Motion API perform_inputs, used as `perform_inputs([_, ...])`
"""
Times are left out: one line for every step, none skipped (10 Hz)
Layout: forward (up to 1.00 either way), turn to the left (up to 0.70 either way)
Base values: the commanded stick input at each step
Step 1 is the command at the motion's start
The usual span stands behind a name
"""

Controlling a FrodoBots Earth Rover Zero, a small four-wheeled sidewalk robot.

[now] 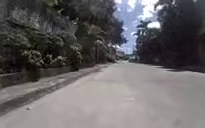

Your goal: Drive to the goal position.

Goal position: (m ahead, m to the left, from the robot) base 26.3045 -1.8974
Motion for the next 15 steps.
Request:
perform_inputs([1.0, 0.06])
perform_inputs([1.0, 0.07])
perform_inputs([1.0, 0.01])
perform_inputs([1.0, 0.0])
perform_inputs([1.0, 0.0])
perform_inputs([1.0, 0.0])
perform_inputs([1.0, 0.03])
perform_inputs([1.0, 0.06])
perform_inputs([1.0, 0.05])
perform_inputs([1.0, 0.02])
perform_inputs([1.0, 0.04])
perform_inputs([1.0, -0.12])
perform_inputs([1.0, -0.4])
perform_inputs([1.0, -0.4])
perform_inputs([1.0, -0.4])
